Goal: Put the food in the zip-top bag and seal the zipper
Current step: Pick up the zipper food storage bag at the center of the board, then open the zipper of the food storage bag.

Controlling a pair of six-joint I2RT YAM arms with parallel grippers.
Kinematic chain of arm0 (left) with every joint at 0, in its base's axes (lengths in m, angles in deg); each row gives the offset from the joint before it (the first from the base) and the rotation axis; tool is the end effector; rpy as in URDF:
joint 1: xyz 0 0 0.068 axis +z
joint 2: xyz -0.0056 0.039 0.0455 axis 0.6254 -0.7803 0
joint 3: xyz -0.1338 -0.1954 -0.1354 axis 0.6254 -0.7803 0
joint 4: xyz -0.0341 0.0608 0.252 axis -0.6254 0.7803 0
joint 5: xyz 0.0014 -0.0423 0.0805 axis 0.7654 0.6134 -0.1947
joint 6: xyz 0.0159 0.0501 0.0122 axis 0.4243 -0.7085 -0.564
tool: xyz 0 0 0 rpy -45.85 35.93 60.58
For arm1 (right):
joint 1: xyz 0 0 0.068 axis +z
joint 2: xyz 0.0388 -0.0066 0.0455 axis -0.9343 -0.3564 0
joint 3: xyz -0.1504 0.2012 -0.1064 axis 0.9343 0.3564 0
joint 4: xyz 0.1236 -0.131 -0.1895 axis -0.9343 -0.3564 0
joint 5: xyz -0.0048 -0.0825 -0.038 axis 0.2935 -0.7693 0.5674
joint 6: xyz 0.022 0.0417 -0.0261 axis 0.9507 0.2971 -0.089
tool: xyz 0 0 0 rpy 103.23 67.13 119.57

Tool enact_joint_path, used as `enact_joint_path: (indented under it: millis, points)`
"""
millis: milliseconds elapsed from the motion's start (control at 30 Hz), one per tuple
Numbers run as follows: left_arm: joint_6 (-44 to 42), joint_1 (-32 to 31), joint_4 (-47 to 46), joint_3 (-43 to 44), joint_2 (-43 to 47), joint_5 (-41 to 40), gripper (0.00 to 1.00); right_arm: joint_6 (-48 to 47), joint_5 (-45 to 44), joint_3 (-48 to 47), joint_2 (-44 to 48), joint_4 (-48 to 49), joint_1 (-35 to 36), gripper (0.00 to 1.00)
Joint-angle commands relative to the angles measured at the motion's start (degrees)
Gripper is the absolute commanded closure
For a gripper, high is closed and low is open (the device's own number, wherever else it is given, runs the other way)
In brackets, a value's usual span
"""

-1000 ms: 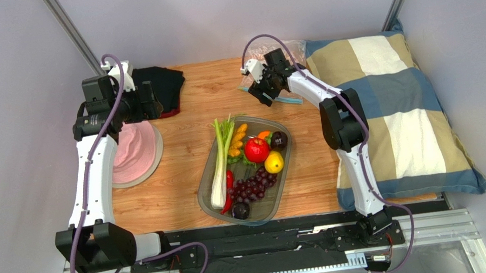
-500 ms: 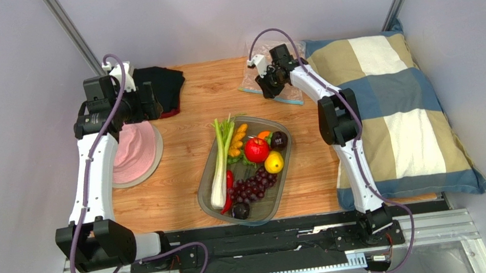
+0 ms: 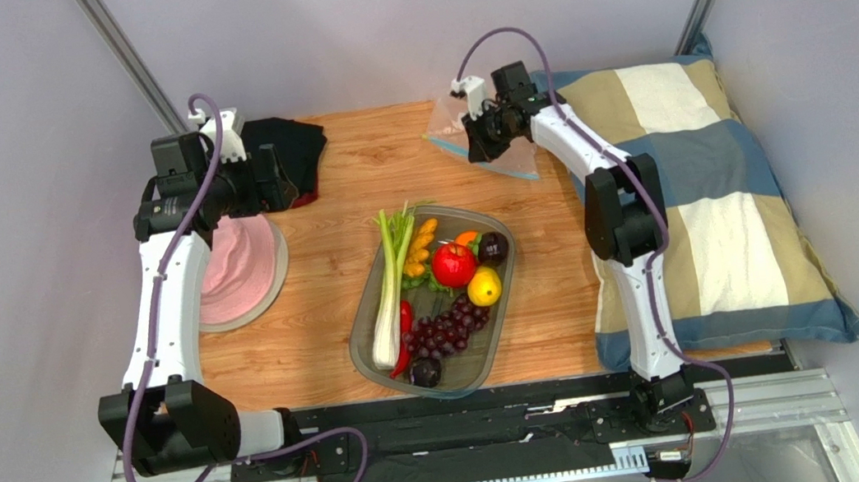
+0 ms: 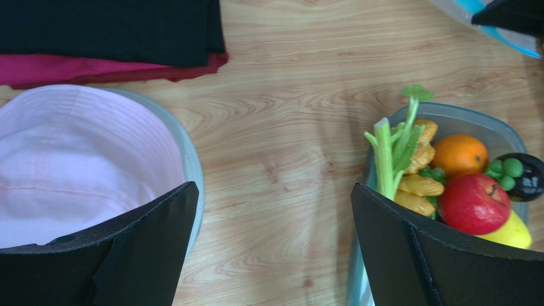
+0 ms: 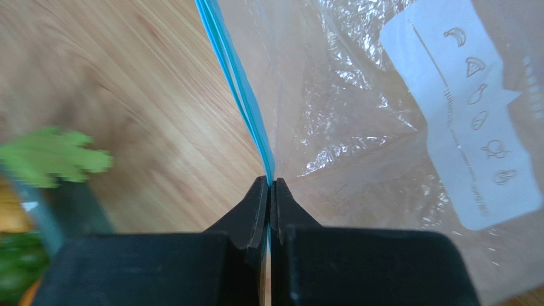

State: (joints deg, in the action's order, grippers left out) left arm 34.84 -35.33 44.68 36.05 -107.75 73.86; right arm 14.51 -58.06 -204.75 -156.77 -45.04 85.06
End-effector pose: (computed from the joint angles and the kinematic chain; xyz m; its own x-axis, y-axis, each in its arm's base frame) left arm 0.2885 0.0055 0.3732 -0.6195 -0.0895 -0.7799 0.1669 0.9558 -0.2422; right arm 0.4928 0.1568 0.2192 -0.5649 -0.4576 -0.6866 -0.7171 0.6839 0.1341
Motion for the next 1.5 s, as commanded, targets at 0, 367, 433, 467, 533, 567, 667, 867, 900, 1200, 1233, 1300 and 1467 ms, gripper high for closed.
enact_joint_path:
  millis: [0,367,433,467,533,567,667,867,900,1200,1233,1300,1467]
  points:
    - [3.5,-1.0,-2.9,3.0,0.8,6.0,0.01,15.6,4.8,1.2,13.9,9.3,0.1,1.00]
    - [13.7,-14.4,-11.2,4.9,0.7,10.8,0.09,47.2,6.1,12.1,30.0,19.4,2.2,1.00]
    - [16.5,-16.6,-13.6,5.2,0.6,9.5,0.11,49.6,5.6,15.1,32.2,21.1,3.7,1.00]
    - [18.1,-18.8,-14.1,5.6,0.3,9.0,0.15,52.1,5.4,16.4,34.2,21.7,4.4,1.00]
    - [20.0,-20.4,-15.8,6.3,-0.4,8.8,0.16,53.9,5.8,19.5,36.2,23.8,6.2,1.00]
    - [21.9,-21.1,-16.7,6.3,-0.7,9.6,0.17,54.8,6.2,20.3,37.9,24.3,6.9,1.00]
    - [25.7,-22.4,-21.3,5.6,-2.2,12.0,0.17,55.7,6.0,23.6,40.7,25.6,9.4,1.00]
    - [28.4,-26.1,-25.6,2.6,-3.5,11.4,0.13,57.1,5.6,28.5,44.5,27.5,12.0,1.00]
    - [29.1,-26.1,-26.0,2.0,-3.7,11.5,0.13,57.5,5.7,28.9,45.4,28.1,12.3,1.00]
    - [37.3,-26.1,-37.3,-3.6,-4.1,21.0,0.35,59.0,7.0,31.4,47.1,30.0,13.1,1.00]
    - [38.3,-26.1,-39.1,-5.0,-3.9,22.0,0.38,59.3,7.3,31.5,47.0,30.2,13.2,1.00]
    - [41.4,-26.1,-45.4,-6.4,-3.5,24.7,0.39,59.6,7.5,31.7,46.9,30.2,13.2,1.00]
    - [45.8,-26.1,-52.0,-8.8,-3.8,26.1,0.34,60.4,8.5,32.1,46.7,31.2,13.2,1.00]
